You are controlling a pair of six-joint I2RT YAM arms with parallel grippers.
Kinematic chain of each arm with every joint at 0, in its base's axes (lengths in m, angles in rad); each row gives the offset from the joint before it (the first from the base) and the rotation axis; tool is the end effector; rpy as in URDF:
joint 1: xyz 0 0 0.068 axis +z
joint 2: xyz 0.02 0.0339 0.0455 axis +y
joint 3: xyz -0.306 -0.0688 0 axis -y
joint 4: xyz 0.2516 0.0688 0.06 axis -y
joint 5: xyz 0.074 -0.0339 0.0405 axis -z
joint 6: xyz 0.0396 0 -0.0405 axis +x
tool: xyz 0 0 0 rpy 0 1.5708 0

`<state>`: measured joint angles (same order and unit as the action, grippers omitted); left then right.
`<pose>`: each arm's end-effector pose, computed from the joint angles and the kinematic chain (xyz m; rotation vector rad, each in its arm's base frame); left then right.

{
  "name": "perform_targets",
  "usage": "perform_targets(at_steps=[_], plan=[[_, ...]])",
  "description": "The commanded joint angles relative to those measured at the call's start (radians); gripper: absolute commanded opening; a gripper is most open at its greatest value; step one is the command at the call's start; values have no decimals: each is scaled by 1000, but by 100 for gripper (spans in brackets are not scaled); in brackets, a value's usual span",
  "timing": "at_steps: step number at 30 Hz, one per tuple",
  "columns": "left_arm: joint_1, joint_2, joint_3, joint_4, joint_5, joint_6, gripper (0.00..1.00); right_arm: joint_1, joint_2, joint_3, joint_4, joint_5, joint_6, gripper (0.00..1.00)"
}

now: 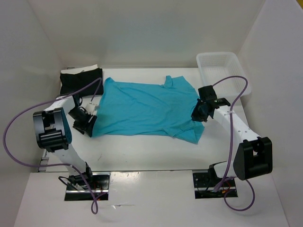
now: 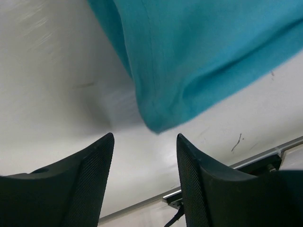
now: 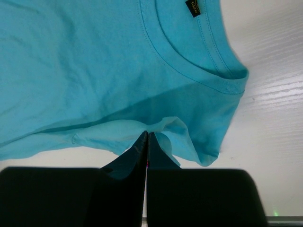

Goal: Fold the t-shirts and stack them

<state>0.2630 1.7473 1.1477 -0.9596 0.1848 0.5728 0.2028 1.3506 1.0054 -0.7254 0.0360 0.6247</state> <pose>0.3076 0.0753 0.2094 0.4715 3.0091 -0.2508 0.2596 0.0519 0.2838 0.5690 2.5986 0.2294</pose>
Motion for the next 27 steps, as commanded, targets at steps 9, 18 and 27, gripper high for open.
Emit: perform_targets(at_steps=[9,18,27], plan=[[-24,190,31,15,59,-30,46,-5,-8,6,32,8,-19,0],[-24,129,142,-37,171,-30,0,-14,-8,24,0,39,-19,0],[-24,182,487,-128,226,-93,0,-92,90,205,0,67,-108,0]])
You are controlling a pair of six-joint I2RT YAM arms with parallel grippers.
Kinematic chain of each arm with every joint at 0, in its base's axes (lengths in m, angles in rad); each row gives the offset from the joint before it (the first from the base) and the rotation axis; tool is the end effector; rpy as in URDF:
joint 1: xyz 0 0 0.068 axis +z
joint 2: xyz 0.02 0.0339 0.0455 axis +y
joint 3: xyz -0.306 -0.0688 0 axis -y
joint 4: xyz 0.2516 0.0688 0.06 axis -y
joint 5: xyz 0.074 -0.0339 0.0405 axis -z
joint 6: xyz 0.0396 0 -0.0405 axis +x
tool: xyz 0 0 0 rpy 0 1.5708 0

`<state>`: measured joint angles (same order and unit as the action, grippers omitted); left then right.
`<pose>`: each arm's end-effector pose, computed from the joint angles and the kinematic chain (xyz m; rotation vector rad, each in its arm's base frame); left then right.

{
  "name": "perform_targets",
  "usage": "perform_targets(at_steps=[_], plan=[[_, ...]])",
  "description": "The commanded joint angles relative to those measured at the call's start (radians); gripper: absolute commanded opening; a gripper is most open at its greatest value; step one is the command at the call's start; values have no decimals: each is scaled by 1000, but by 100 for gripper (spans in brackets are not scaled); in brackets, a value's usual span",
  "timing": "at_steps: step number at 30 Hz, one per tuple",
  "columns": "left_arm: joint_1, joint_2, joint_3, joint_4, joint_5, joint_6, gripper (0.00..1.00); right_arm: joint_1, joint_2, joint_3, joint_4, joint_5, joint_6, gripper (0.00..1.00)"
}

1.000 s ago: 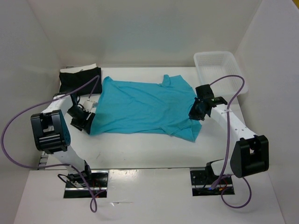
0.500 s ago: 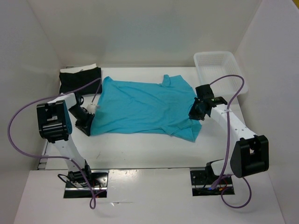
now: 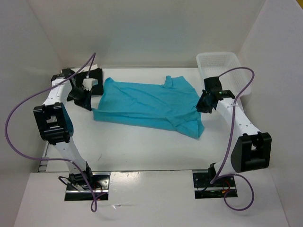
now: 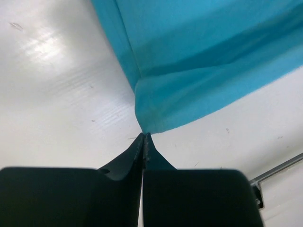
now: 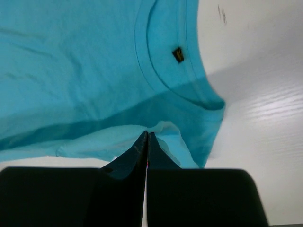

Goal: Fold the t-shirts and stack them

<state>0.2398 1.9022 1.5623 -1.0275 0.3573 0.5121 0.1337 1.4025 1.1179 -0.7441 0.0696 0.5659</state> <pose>0.3911 0.0814 0.2667 0.4312 2.7675 -0.3654 0.2834 0.0353 0.3049 0.5831 2.5384 0.1629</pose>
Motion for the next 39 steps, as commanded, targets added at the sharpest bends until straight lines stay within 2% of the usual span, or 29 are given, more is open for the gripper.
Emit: perform_targets(at_steps=[1,6,10,21,24,25,27,28,29,31,33,34,36,37,38,39], plan=[[0,40,87,-60,63,-44,0,-32,55,132,18,33,-64,0],[0,122,208,-49,75,-84,0,-32,188,235,40,24,-104,0],[-10,211,367,-49,85,-136,0,-42,272,293,51,24,-124,0],[-42,297,419,-28,29,-190,0,-42,433,424,51,50,-190,0],[-42,323,429,-17,20,-202,3,-42,466,476,51,72,-201,7],[-51,340,452,-7,20,-213,7,-42,492,512,42,72,-211,19],[-51,371,481,-6,20,-224,19,-42,521,555,42,81,-221,34],[-51,371,495,-6,9,-237,24,-42,553,578,26,96,-221,45],[-51,385,507,-6,9,-238,27,-42,567,633,12,96,-221,64],[-31,385,519,16,-10,-261,49,-42,576,683,-41,96,-230,70],[-8,335,504,26,-1,-274,55,-30,528,688,-64,105,-221,77],[15,309,486,36,11,-274,59,-16,491,630,-73,116,-196,79],[27,211,369,56,11,-274,61,-6,344,521,-64,105,-152,80],[27,175,311,66,11,-244,62,-6,289,378,-52,92,-100,80],[13,116,248,66,11,-227,63,-6,188,303,-28,76,-74,80],[0,94,129,92,2,-212,63,-6,147,236,-28,67,-45,80]])
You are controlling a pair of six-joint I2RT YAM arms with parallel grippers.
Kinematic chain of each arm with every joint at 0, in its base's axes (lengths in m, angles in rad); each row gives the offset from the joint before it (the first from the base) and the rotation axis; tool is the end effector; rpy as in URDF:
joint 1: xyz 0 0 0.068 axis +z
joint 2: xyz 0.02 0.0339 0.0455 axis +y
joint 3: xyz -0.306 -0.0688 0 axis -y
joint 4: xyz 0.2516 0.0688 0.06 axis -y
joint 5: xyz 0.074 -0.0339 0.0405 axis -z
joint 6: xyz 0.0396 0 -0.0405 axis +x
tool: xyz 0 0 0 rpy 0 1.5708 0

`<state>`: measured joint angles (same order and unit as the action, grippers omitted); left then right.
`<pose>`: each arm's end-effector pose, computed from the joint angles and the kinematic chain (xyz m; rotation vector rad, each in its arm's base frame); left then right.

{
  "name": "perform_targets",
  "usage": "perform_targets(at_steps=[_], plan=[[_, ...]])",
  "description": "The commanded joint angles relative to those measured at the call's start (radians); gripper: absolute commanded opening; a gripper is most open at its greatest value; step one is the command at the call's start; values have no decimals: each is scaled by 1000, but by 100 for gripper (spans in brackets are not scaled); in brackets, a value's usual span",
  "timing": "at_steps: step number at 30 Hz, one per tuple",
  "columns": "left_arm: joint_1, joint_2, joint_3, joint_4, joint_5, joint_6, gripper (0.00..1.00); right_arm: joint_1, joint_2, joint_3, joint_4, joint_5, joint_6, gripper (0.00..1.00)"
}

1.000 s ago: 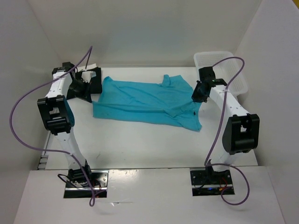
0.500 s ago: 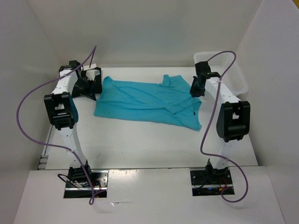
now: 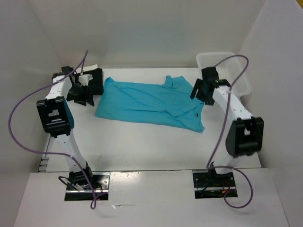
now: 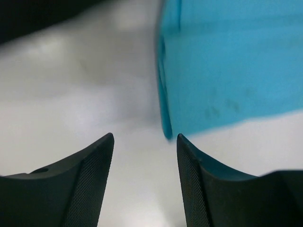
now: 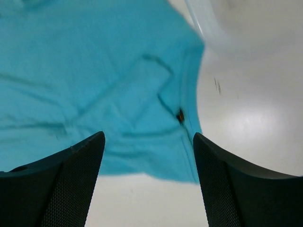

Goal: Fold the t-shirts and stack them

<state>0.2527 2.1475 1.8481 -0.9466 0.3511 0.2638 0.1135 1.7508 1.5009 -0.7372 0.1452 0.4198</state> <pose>0.4686 0.1069 0.2478 0.0941 2.7187 -0.3525 0.3939 0.0391 0.3160 0.4426 2.5035 0.0229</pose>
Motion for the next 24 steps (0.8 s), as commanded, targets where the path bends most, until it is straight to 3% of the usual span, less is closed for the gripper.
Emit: perform_targets(at_steps=[1,6,16,17,19,20,21,22,24], plan=[[-50,-162,-205,11,-26,47,63,14,-232,-266,-25,-9,128,80],[-84,-138,-317,85,-1,34,67,14,-280,-458,7,-36,243,80],[-104,-38,-365,190,-37,5,68,-61,-94,-633,176,-124,318,79],[-113,-38,-374,206,-37,5,66,-70,-94,-633,176,-124,318,75],[-113,-29,-395,220,-28,5,41,-71,-82,-633,176,-105,318,54],[-113,-20,-395,230,-27,5,27,-83,-82,-633,176,-92,318,23],[-113,-20,-395,230,0,5,13,-95,-94,-633,155,-91,318,9],[-113,-20,-395,230,0,5,0,-95,-121,-633,145,-73,330,0],[-113,-66,-420,218,12,35,0,-95,-158,-622,119,-33,344,0]])
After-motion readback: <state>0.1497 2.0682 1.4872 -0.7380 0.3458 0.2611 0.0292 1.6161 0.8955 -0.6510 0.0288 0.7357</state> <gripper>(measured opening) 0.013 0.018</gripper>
